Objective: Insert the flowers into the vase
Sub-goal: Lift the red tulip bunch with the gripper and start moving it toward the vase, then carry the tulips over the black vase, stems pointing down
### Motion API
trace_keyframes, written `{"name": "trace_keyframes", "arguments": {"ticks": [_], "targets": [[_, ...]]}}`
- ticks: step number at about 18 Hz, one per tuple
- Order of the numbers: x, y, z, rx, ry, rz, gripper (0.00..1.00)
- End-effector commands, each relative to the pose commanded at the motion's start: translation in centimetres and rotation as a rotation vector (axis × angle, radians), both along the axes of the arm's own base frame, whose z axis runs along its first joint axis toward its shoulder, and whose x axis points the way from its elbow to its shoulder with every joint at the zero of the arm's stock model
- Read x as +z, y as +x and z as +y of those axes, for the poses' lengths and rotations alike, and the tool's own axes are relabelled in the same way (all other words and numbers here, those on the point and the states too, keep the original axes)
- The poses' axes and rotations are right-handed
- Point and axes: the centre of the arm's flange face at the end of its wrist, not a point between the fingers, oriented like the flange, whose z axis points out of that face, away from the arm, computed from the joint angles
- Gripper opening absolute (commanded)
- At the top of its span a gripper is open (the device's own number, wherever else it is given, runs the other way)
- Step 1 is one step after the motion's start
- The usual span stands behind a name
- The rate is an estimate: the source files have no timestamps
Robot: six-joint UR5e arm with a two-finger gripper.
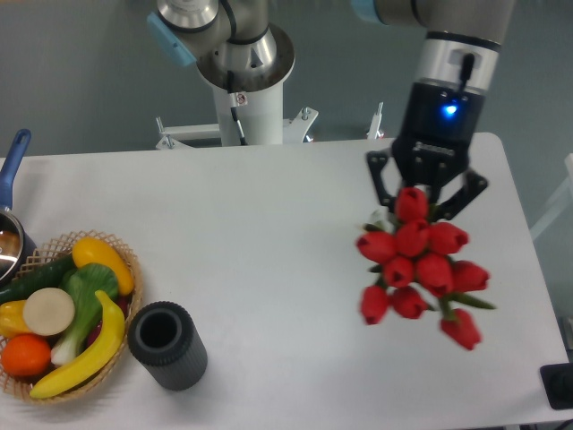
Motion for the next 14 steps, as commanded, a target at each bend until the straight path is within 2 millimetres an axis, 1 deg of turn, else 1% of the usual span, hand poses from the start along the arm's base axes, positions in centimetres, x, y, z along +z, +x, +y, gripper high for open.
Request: {"name": "trace_keyframes", "arguments": {"ticks": [1, 3, 5, 6, 8, 11, 12, 13, 14], "targets": [[0.0, 0.6, 1.0, -0.020, 0.007, 0.013, 0.00], [-0.3, 0.9, 2.4, -0.052, 0.048, 0.055, 0.00], [-1.0, 2.1, 4.8, -0.125, 0.111, 0.075, 0.00], [-1.7, 2.7, 6.1, -0.164, 0.137, 0.073, 0.00], [-2.1, 3.6, 7.9, -0.236, 0.196, 0.047, 0.00], [-2.2, 3.8, 9.3, -0.316, 0.268, 0.002, 0.00], [-2.1, 4.3, 9.8, -0.332, 0.277, 0.001, 0.00], [-2.0, 5.4, 10.7, -0.370, 0.295, -0.006, 0.00], [-2.0, 5.8, 11.0, -0.400, 0.318, -0.014, 0.00]]}}
